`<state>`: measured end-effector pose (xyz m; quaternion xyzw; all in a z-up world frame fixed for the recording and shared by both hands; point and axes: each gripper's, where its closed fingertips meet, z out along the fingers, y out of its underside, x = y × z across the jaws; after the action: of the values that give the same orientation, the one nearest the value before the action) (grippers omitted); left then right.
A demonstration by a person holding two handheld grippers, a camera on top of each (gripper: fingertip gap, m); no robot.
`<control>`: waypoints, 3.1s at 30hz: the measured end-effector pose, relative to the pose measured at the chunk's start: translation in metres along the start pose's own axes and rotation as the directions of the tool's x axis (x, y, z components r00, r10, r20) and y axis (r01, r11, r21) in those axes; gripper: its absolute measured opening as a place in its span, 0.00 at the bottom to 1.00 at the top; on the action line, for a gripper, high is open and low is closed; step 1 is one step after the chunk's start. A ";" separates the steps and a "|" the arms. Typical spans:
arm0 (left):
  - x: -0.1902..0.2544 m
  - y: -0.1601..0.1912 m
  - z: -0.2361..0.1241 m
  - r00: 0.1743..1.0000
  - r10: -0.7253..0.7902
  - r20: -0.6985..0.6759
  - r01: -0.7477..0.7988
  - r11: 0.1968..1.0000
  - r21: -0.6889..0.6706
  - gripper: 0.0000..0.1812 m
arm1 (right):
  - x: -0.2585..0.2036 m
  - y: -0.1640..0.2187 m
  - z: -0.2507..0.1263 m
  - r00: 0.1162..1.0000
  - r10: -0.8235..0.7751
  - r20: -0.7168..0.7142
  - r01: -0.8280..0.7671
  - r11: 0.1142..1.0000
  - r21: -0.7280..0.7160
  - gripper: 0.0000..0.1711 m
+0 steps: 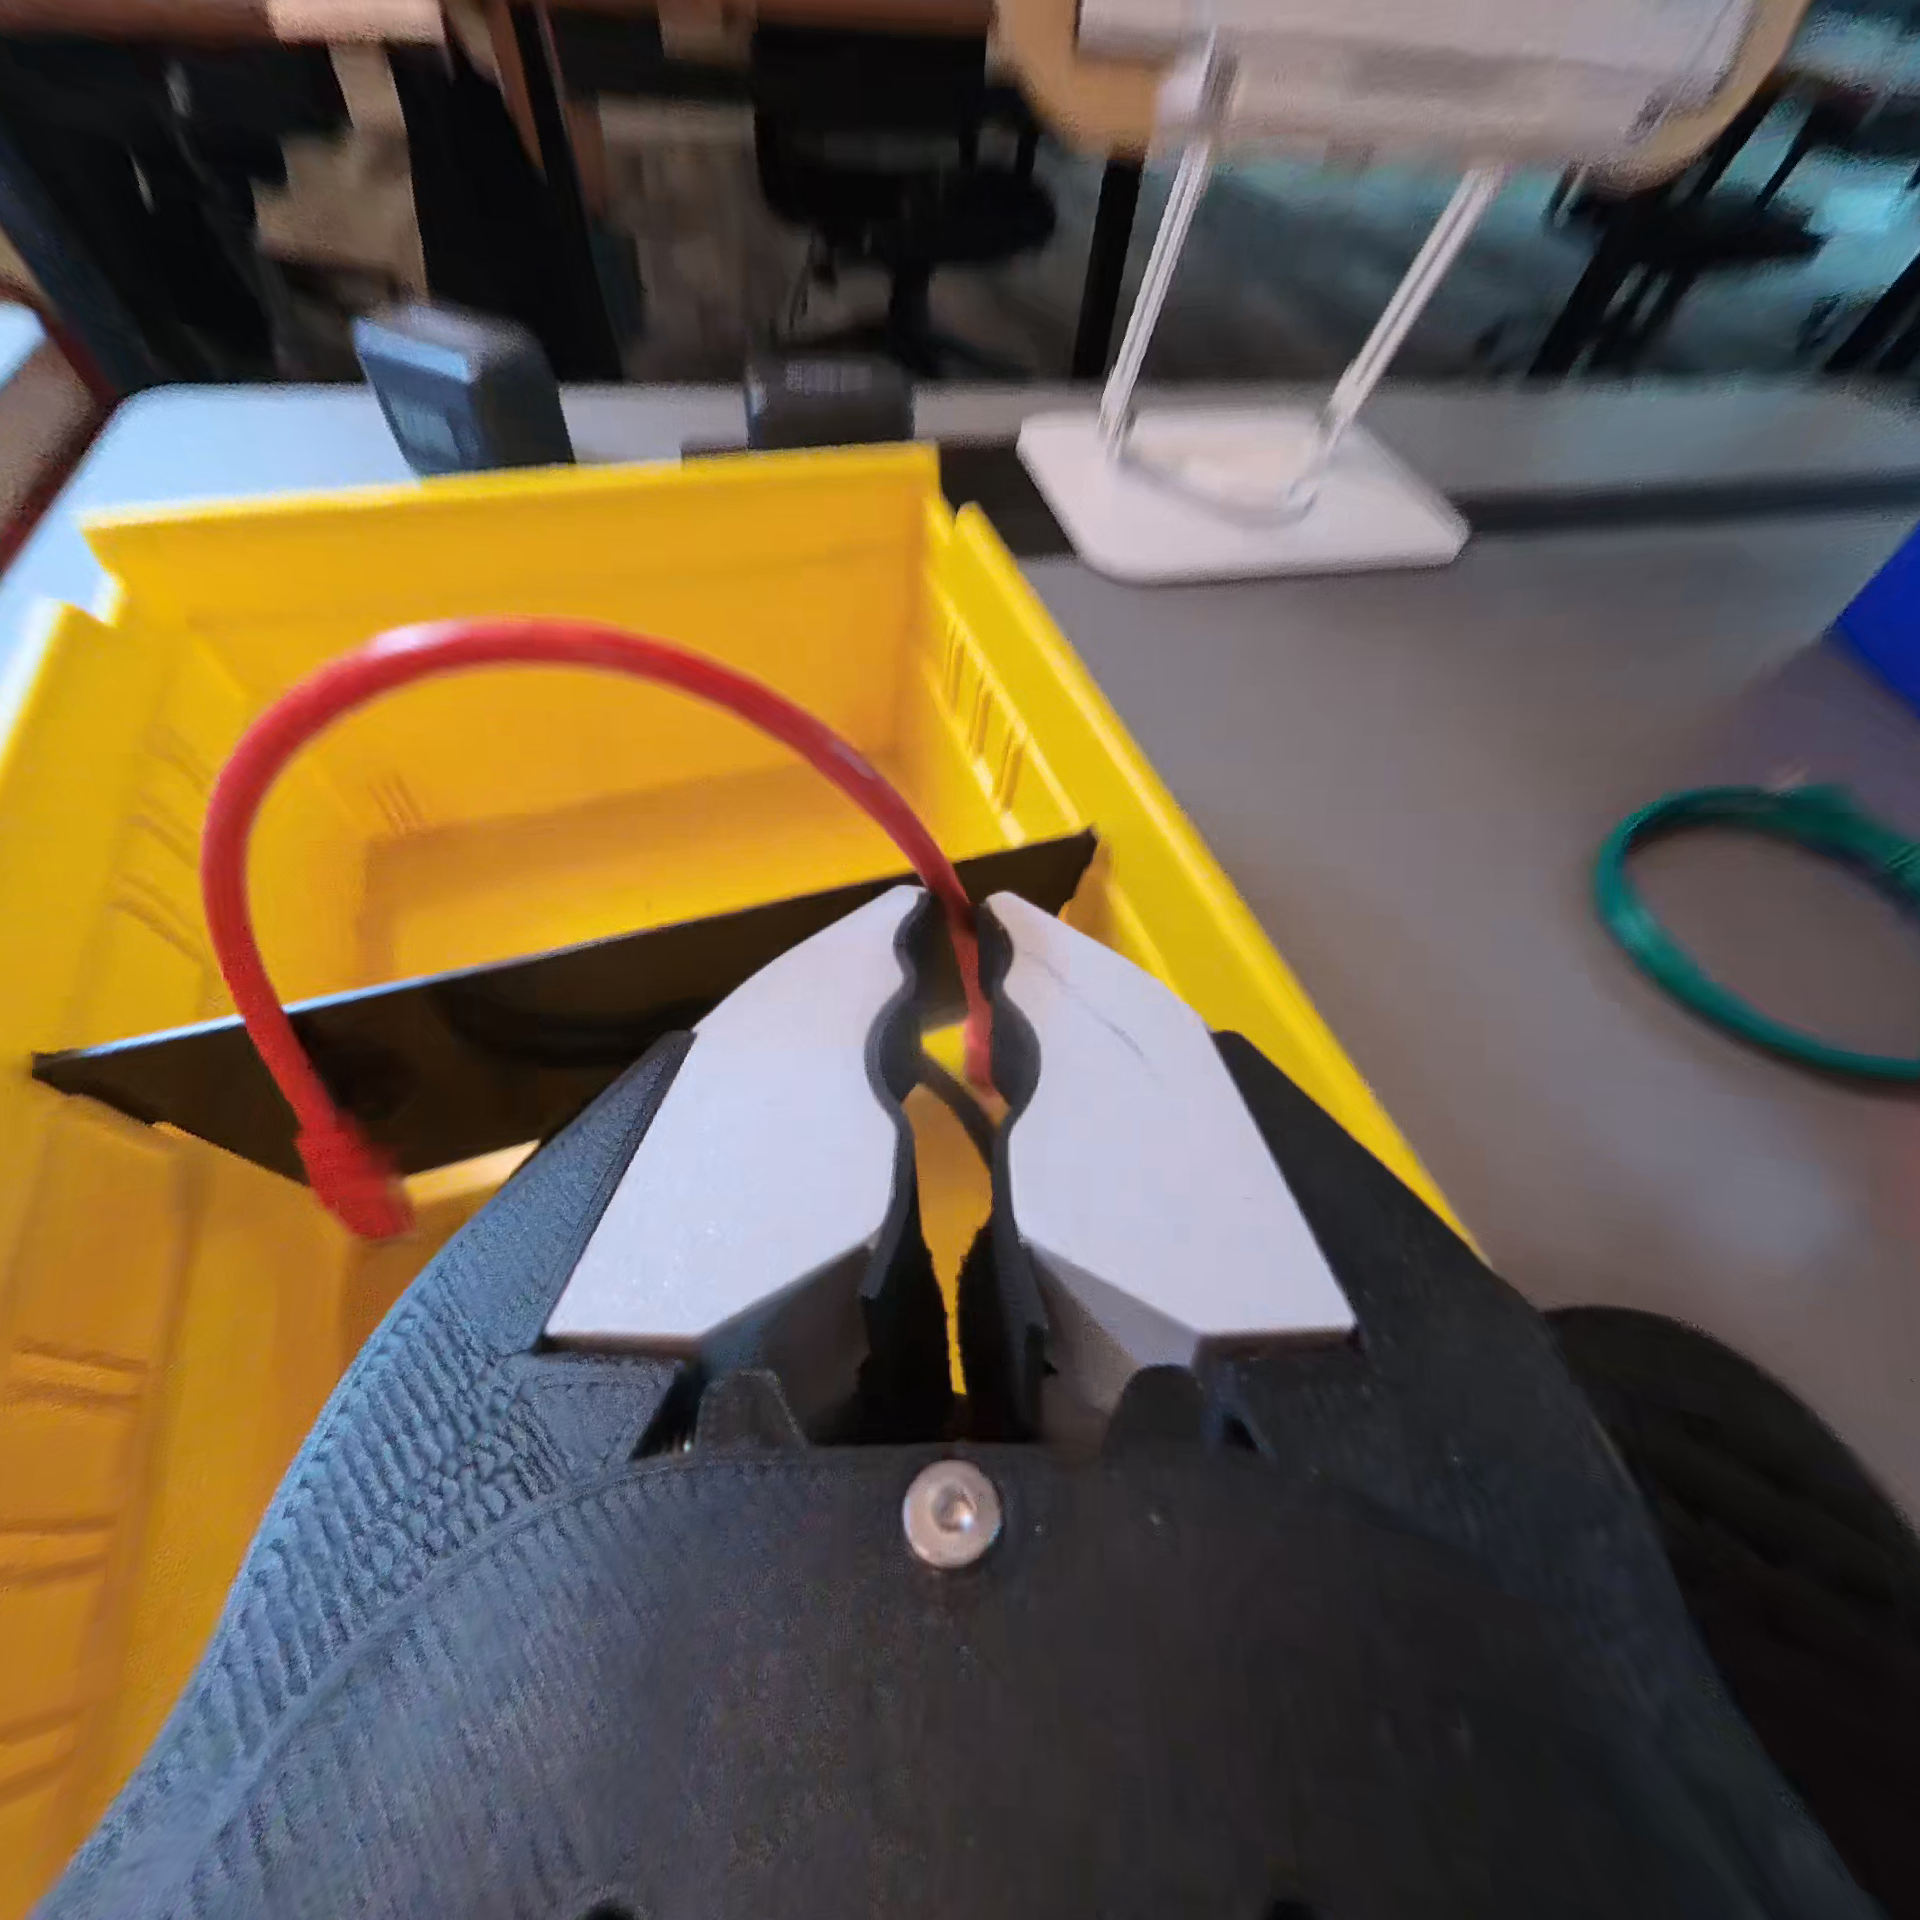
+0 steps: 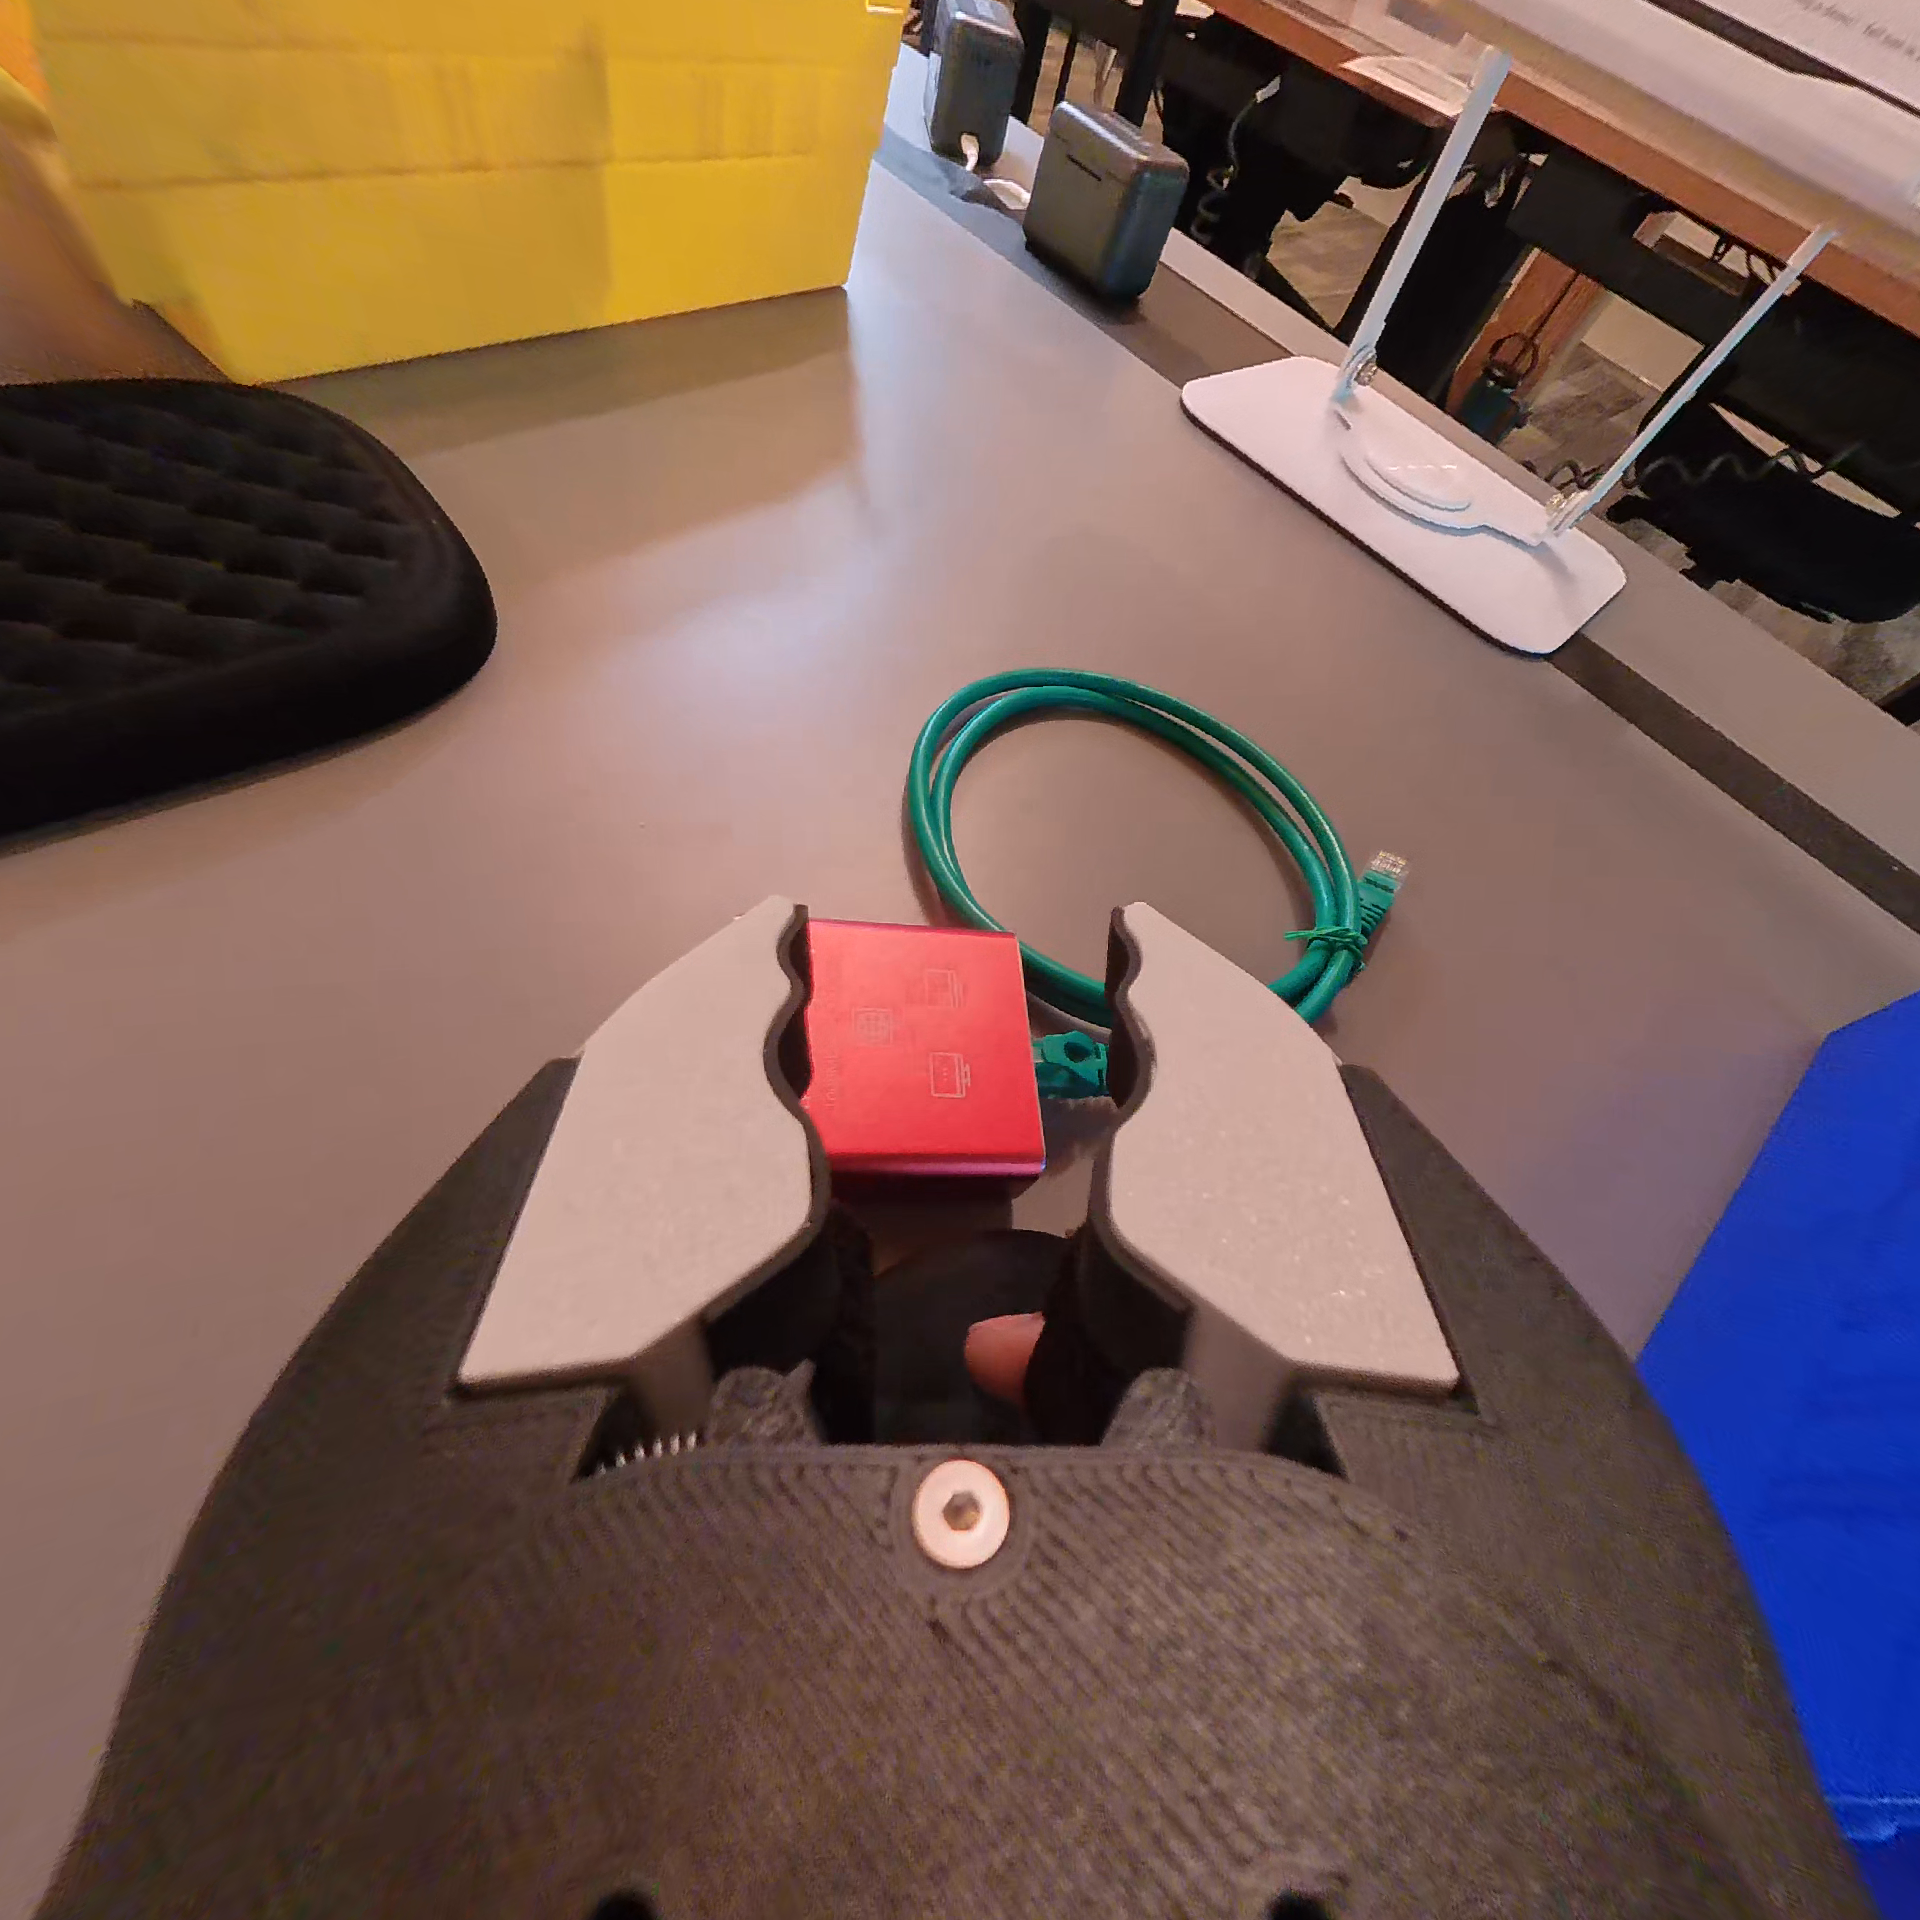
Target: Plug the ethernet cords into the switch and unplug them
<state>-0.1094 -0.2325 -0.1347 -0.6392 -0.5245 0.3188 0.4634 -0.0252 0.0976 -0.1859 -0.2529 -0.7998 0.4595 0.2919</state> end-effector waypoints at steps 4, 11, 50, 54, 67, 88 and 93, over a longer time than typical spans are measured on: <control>0.018 -0.047 -0.047 0.996 -0.023 -0.092 0.052 0.944 0.326 0.03 | 0.000 -0.003 -0.001 1.000 -0.009 -0.005 0.010 1.000 0.022 0.30; 0.093 -0.098 -0.131 0.897 -0.018 -0.441 0.287 0.783 0.552 0.03 | -0.013 -0.026 -0.013 0.980 -0.196 -0.023 0.196 0.961 0.197 0.30; 0.270 -0.040 -0.211 0.524 0.636 -0.567 -0.162 0.728 0.666 0.27 | -0.097 -0.110 -0.112 0.768 -0.246 0.591 -0.158 0.822 0.547 0.07; 0.305 -0.015 -0.195 0.425 0.552 -0.717 -0.168 0.827 0.537 0.25 | -0.120 -0.100 -0.105 0.734 -0.358 0.577 -0.010 0.844 0.536 0.07; 0.320 0.045 -0.150 0.270 0.558 -0.785 -0.356 0.815 0.457 0.06 | -0.126 -0.095 -0.101 0.715 -0.339 0.612 -0.061 0.841 0.537 0.07; 0.311 0.065 -0.133 0.254 0.556 -0.792 -0.408 0.804 0.433 0.06 | -0.122 -0.078 -0.088 0.711 -0.342 0.615 -0.016 0.866 0.500 0.07; 0.314 0.068 -0.141 0.194 0.597 -0.779 -0.410 0.770 0.489 0.09 | -0.127 -0.077 -0.093 0.674 -0.364 0.642 -0.049 0.846 0.531 0.07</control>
<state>0.1196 0.0325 -0.1218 -0.7961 0.0863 0.0942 0.5915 0.1185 0.0326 -0.1095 0.1077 -0.7179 0.6860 0.0491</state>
